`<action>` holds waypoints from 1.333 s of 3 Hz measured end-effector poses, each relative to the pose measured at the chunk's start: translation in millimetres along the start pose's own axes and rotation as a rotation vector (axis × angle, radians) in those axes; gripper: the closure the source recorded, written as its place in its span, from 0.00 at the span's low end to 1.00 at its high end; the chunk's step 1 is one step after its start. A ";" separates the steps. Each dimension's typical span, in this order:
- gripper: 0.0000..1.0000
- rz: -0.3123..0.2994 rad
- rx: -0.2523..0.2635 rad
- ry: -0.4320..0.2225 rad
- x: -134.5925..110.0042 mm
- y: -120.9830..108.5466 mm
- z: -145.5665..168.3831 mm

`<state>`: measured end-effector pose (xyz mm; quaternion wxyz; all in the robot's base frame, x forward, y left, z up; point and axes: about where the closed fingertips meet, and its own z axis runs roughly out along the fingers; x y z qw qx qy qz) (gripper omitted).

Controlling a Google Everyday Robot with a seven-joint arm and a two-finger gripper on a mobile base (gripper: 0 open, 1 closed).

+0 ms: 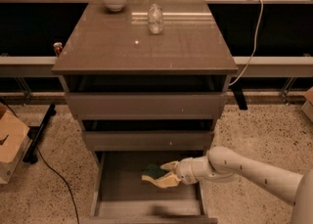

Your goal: Place sponge into bottom drawer

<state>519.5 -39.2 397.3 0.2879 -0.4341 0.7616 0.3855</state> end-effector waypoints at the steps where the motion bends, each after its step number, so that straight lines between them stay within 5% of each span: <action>1: 1.00 -0.001 0.024 0.036 16.3 -13.9 32.7; 3: 0.97 0.018 0.020 0.028 57.1 -40.4 84.7; 4: 0.83 0.060 0.033 0.008 85.7 -59.7 107.0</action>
Offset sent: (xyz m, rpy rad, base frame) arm 0.0203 0.0328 -0.1040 -0.0516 0.0088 -0.0320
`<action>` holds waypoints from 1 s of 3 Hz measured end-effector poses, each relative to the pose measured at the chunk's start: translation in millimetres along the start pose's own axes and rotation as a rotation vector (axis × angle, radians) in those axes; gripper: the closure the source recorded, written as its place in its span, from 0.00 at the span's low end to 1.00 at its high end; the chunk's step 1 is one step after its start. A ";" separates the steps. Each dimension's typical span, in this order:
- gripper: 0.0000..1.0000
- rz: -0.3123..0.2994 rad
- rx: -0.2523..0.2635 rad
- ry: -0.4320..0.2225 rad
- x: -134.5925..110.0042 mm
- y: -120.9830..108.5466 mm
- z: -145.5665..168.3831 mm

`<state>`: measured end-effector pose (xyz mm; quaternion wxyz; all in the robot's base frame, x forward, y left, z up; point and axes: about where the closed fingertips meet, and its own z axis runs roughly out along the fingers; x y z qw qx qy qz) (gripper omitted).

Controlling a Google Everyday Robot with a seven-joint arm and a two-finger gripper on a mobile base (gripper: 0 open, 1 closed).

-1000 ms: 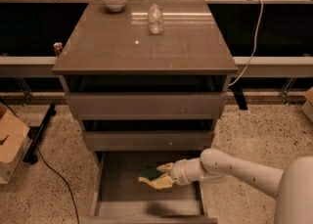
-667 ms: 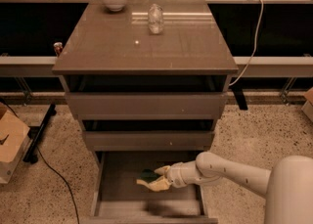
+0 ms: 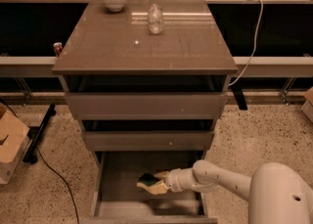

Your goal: Place sponge into bottom drawer

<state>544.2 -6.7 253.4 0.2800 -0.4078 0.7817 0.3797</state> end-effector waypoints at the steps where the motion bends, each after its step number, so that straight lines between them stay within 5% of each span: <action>1: 0.60 0.063 0.022 -0.023 27.6 -13.8 20.9; 2: 0.29 0.137 0.030 -0.045 53.2 -25.1 41.5; 3: 0.07 0.130 0.025 -0.043 50.6 -22.3 41.6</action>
Offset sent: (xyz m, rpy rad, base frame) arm 0.0019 0.0000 -0.1080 0.0688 0.1407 -0.1821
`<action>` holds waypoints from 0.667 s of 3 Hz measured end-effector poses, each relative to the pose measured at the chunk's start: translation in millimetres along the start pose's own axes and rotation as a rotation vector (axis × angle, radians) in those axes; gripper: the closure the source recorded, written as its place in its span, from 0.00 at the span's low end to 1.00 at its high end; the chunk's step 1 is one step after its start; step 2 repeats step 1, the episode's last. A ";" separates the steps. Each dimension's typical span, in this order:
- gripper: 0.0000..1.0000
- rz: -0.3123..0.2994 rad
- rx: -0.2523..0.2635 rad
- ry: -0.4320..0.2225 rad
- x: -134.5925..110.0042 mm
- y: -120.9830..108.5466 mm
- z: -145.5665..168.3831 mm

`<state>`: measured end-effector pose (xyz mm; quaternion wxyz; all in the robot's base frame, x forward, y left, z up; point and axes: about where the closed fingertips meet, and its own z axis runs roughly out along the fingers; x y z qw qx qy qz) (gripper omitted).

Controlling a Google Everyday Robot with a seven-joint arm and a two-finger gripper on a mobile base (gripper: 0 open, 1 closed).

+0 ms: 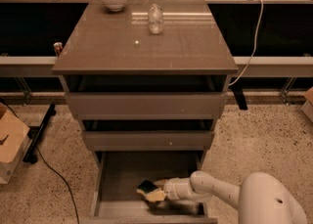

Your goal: Place sponge into bottom drawer

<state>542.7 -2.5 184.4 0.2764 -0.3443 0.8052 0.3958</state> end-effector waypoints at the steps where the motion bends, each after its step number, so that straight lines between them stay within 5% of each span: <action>1: 0.00 0.000 -0.002 0.000 0.2 0.9 1.1; 2: 0.00 0.000 -0.002 0.000 0.2 0.9 1.1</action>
Offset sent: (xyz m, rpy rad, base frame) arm 0.0000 0.0000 0.0000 0.0000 0.0000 0.0000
